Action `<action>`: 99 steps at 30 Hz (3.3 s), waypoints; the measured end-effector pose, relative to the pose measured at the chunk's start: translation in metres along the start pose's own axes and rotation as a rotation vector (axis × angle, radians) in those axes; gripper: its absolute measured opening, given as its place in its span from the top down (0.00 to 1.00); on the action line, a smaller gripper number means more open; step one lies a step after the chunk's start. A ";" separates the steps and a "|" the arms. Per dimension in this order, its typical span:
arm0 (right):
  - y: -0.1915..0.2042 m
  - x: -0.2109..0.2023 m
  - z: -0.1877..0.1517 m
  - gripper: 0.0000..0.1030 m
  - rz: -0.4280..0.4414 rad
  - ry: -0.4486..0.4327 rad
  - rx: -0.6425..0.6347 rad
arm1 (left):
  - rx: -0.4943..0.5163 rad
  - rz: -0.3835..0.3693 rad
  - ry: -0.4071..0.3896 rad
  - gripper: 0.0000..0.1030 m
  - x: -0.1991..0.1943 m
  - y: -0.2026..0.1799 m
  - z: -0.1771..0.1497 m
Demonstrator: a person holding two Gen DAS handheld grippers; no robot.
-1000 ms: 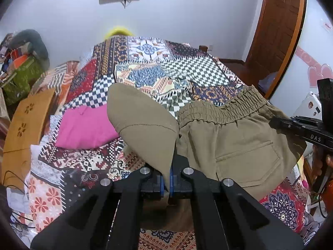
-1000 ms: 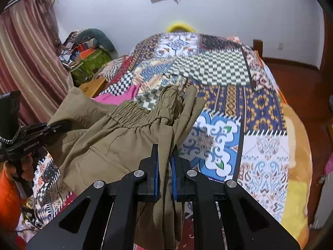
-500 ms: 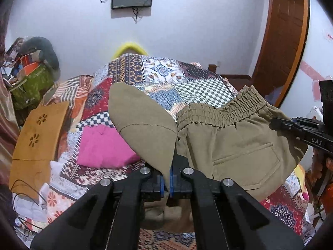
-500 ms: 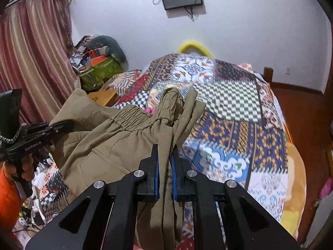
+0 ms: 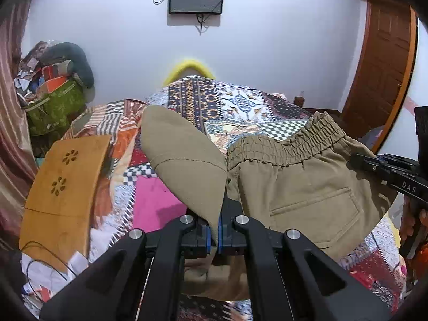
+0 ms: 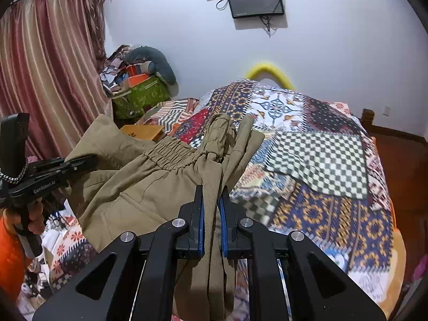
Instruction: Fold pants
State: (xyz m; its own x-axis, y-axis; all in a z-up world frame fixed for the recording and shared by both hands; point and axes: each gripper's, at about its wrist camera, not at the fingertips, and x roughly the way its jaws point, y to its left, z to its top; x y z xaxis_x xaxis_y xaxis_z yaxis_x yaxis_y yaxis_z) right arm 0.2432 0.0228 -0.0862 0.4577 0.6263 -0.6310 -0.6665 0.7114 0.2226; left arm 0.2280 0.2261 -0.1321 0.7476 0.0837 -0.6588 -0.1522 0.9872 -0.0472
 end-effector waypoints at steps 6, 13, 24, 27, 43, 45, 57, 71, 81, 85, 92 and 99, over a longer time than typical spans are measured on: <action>0.010 0.037 0.019 0.92 0.005 0.005 -0.014 | -0.039 0.011 0.009 0.98 0.029 0.037 0.011; 0.018 0.085 0.027 0.92 -0.002 0.033 -0.018 | -0.074 0.023 0.051 0.98 0.077 0.077 0.012; 0.011 0.163 -0.011 0.92 -0.070 0.220 -0.020 | -0.103 0.097 0.251 0.97 0.168 0.127 -0.044; 0.004 0.163 -0.016 0.91 -0.065 0.251 -0.004 | -0.133 0.078 0.295 0.89 0.180 0.136 -0.061; 0.013 0.123 -0.017 0.65 -0.106 0.292 -0.029 | -0.114 0.139 0.272 0.80 0.113 0.116 -0.063; 0.015 0.109 -0.012 0.65 -0.101 0.266 -0.028 | -0.109 0.138 0.234 0.80 0.091 0.108 -0.056; 0.056 -0.027 0.028 0.64 -0.049 -0.036 -0.065 | -0.017 0.127 -0.135 0.63 -0.077 0.022 0.001; 0.108 -0.180 0.007 0.64 -0.010 -0.387 -0.141 | 0.025 0.052 -0.458 0.62 -0.231 -0.068 -0.019; 0.129 -0.218 -0.023 0.37 0.002 -0.484 -0.141 | -0.011 0.040 -0.526 0.44 -0.282 -0.088 -0.057; 0.133 -0.228 -0.027 0.22 -0.009 -0.517 -0.143 | -0.009 0.059 -0.549 0.20 -0.295 -0.092 -0.065; 0.137 -0.231 -0.027 0.02 -0.039 -0.540 -0.140 | 0.001 0.087 -0.575 0.04 -0.304 -0.097 -0.073; 0.140 -0.231 -0.031 0.00 -0.064 -0.533 -0.132 | -0.006 0.091 -0.574 0.03 -0.305 -0.099 -0.076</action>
State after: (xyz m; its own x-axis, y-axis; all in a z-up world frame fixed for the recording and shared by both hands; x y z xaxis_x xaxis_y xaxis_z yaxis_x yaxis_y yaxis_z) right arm 0.0266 -0.0321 0.0674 0.7114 0.6822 -0.1689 -0.6801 0.7288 0.0794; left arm -0.0343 0.0921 0.0162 0.9619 0.2301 -0.1475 -0.2348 0.9719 -0.0150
